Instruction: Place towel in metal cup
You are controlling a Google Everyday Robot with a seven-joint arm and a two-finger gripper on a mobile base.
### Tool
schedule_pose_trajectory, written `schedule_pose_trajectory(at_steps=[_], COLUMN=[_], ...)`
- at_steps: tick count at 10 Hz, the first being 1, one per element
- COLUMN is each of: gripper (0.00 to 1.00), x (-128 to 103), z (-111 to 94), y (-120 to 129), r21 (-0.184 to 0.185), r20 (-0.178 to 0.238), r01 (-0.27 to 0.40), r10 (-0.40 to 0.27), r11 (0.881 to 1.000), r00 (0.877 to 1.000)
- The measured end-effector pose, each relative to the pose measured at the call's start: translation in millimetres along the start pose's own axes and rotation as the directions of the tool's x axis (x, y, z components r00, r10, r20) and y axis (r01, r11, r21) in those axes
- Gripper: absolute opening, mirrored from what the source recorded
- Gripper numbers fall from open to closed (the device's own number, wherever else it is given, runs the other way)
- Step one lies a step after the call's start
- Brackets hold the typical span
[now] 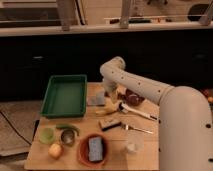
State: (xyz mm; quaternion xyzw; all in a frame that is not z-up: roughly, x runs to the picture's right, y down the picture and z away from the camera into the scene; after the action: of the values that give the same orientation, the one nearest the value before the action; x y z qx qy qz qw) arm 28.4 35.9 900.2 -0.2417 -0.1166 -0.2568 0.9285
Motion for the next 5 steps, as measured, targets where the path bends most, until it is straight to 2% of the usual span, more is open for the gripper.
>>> schedule_pose_trajectory(at_steps=[3, 5], gripper=[0.8, 0.8], x=[-3.5, -8.4], z=[3.0, 9.2], y=[-10.9, -18.0], r21=[0.017, 0.024], r20=[0.023, 0.064], r01=[0.014, 0.016], r10=[-0.015, -0.017], r11=[1.0, 1.0], r00=[1.0, 0.998])
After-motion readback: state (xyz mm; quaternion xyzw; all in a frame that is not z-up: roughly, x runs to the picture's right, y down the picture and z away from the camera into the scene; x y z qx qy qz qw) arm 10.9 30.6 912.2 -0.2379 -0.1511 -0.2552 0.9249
